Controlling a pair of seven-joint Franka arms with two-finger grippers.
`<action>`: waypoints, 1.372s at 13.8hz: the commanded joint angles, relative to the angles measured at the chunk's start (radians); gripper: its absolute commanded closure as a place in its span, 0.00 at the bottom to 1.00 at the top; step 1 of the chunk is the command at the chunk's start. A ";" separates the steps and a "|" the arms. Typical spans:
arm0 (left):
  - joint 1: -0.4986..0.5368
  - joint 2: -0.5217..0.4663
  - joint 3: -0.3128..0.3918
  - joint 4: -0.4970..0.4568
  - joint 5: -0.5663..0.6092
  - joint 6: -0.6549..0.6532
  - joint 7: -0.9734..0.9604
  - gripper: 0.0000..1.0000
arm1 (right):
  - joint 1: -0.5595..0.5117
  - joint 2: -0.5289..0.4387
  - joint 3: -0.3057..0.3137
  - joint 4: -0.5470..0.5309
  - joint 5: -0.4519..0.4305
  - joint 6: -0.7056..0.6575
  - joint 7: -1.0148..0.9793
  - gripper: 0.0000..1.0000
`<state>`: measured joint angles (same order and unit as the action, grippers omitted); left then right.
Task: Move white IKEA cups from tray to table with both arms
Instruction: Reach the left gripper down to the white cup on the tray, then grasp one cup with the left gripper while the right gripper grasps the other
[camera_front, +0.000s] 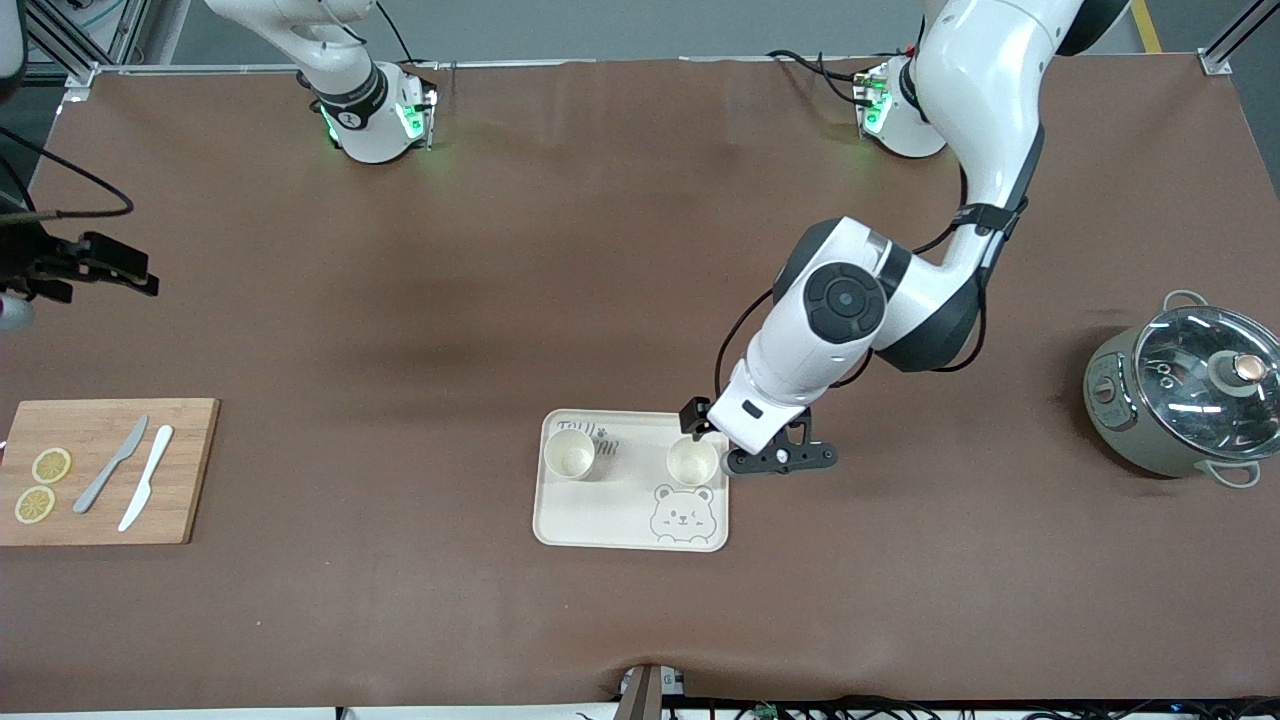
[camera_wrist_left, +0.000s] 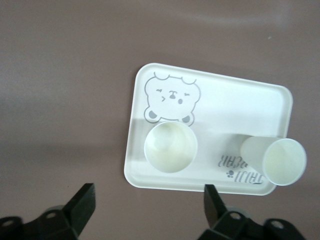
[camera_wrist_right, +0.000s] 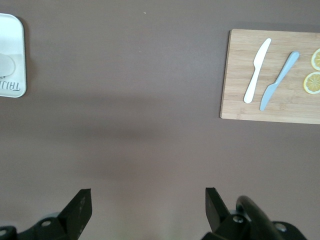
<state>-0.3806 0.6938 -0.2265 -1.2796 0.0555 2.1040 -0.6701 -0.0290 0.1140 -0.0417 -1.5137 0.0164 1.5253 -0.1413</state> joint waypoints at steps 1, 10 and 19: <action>-0.032 0.082 0.010 0.016 0.064 0.037 -0.067 0.14 | -0.015 0.059 0.011 0.029 0.022 0.036 0.000 0.00; -0.054 0.191 0.010 0.017 0.124 0.163 -0.117 0.92 | 0.058 0.289 0.013 0.027 0.077 0.237 0.032 0.00; -0.025 0.093 0.036 0.026 0.175 0.037 -0.105 1.00 | 0.282 0.450 0.013 0.030 0.212 0.476 0.578 0.00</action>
<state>-0.4143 0.8436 -0.1983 -1.2465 0.2133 2.1826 -0.7568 0.2103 0.5238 -0.0220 -1.5111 0.1997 1.9730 0.3359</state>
